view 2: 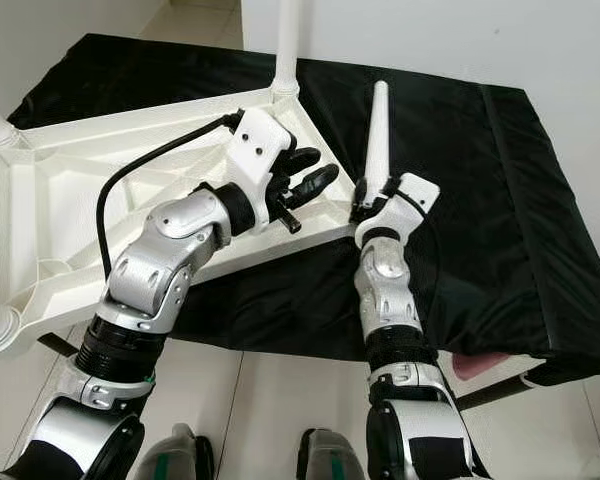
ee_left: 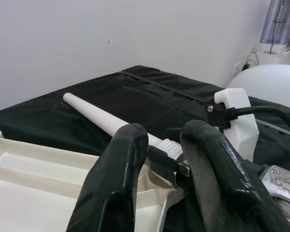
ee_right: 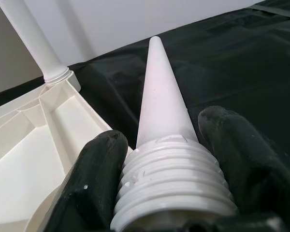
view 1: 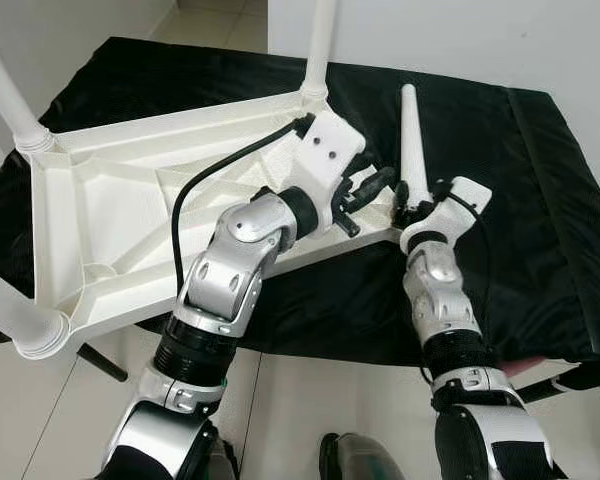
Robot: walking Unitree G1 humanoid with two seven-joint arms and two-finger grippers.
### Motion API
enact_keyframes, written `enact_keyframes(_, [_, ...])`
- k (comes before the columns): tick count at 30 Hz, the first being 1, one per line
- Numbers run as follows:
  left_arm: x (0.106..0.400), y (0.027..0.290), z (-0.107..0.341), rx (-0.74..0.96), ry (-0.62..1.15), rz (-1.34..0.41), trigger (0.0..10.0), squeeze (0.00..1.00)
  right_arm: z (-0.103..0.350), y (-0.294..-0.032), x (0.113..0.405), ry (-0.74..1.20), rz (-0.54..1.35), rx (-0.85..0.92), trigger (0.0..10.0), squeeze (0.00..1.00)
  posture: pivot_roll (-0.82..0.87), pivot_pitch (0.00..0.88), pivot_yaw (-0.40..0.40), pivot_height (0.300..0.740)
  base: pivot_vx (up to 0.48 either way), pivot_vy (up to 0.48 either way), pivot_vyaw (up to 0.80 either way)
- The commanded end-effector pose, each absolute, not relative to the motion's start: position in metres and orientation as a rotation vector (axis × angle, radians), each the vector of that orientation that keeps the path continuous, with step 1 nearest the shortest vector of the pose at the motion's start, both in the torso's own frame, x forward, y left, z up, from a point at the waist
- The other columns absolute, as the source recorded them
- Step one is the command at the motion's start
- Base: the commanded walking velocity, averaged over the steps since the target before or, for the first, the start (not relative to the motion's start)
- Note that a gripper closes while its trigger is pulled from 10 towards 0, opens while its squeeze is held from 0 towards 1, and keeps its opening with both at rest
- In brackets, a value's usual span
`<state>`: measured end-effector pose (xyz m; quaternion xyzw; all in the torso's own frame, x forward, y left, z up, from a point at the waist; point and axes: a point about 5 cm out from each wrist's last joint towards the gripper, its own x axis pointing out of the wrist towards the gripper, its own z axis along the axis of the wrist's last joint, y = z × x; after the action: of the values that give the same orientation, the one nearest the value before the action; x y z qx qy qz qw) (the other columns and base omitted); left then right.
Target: Building children table
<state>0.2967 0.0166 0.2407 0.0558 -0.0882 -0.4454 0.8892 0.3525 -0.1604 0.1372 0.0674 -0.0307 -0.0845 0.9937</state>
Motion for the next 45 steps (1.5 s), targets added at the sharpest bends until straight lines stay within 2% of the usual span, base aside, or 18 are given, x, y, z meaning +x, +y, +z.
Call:
enact_keyframes(1, [0.299,0.017,0.243,0.115,-0.196,-0.862,10.0,0.0,0.111,-0.16,0.347,0.067,-0.175,0.159,10.0,0.0,-0.06,0.048,0.0,0.74,0.0,0.0,0.0])
enact_keyframes(13, [0.297,0.016,0.243,0.106,-0.204,-0.867,10.0,0.0,0.11,-0.158,0.346,0.084,-0.148,0.16,10.0,0.0,-0.06,0.044,-0.008,0.74,0.0,0.0,0.0])
enact_keyframes(14, [0.296,0.016,0.243,0.105,-0.205,-0.868,10.0,0.0,0.11,-0.157,0.345,0.081,-0.136,0.163,10.0,1.0,-0.06,0.043,-0.008,0.74,0.0,0.0,0.0])
enact_keyframes(17, [0.296,0.016,0.243,0.104,-0.207,-0.869,10.0,0.0,0.11,-0.155,0.345,0.08,-0.123,0.155,10.0,1.0,-0.06,0.043,-0.008,0.74,0.0,0.0,0.0])
enact_keyframes(18, [0.296,0.016,0.243,0.103,-0.208,-0.87,10.0,0.0,0.11,-0.155,0.345,0.081,-0.123,0.155,10.0,0.0,-0.06,0.044,-0.005,0.74,0.0,0.0,0.0])
enact_keyframes(23, [0.295,0.015,0.244,0.102,-0.212,-0.874,10.0,0.0,0.11,-0.154,0.345,0.085,-0.113,0.168,10.0,0.0,-0.06,0.045,-0.003,0.74,0.0,0.0,0.0])
enact_keyframes(24, [0.295,0.015,0.245,0.103,-0.213,-0.875,10.0,0.0,0.11,-0.154,0.345,0.081,-0.116,0.165,4.5,0.0,-0.06,0.046,-0.002,0.74,0.0,0.0,0.0])
enact_keyframes(25, [0.295,0.015,0.245,0.103,-0.214,-0.876,10.0,0.0,0.111,-0.155,0.345,0.079,-0.119,0.162,4.5,0.0,-0.06,0.046,-0.002,0.74,0.0,0.0,0.0])
enact_keyframes(26, [0.294,0.015,0.245,0.102,-0.215,-0.877,10.0,0.0,0.112,-0.155,0.344,0.066,-0.117,0.162,0.0,0.0,-0.06,0.048,0.0,0.74,0.0,0.0,0.0])
enact_keyframes(32, [0.294,0.015,0.245,0.099,-0.215,-0.88,10.0,0.0,0.114,-0.156,0.344,0.055,-0.127,0.142,0.2,0.0,-0.06,0.052,-0.001,0.74,0.0,0.0,0.0])
enact_keyframes(33, [0.294,0.014,0.245,0.1,-0.215,-0.88,10.0,0.0,0.114,-0.156,0.344,0.056,-0.129,0.135,10.0,0.0,-0.06,0.054,0.0,0.74,0.0,0.0,0.0])
enact_keyframes(40, [0.294,0.014,0.246,0.099,-0.216,-0.879,10.0,0.0,0.114,-0.158,0.344,0.053,-0.137,0.117,10.0,0.0,-0.06,0.058,-0.001,0.74,0.0,0.0,0.0])
enact_keyframes(41, [0.295,0.014,0.246,0.097,-0.214,-0.877,10.0,0.0,0.118,-0.158,0.344,0.017,-0.137,0.103,3.3,0.0,-0.05,0.059,-0.001,0.74,0.0,0.0,0.0])
enact_keyframes(42, [0.296,0.014,0.246,0.096,-0.212,-0.875,10.0,0.0,0.124,-0.159,0.343,-0.033,-0.132,0.078,10.0,0.0,-0.05,0.062,-0.002,0.74,0.0,0.0,0.0])
enact_keyframes(44, [0.296,0.014,0.246,0.096,-0.212,-0.875,10.0,0.0,0.124,-0.159,0.343,-0.033,-0.132,0.078,10.0,0.0,-0.05,0.062,-0.002,0.74,0.0,0.0,0.0])
enact_keyframes(45, [0.299,0.014,0.245,0.092,-0.208,-0.873,10.0,0.0,0.13,-0.159,0.342,-0.093,-0.13,0.048,10.0,0.0,-0.05,0.063,-0.001,0.74,0.0,0.0,0.0])
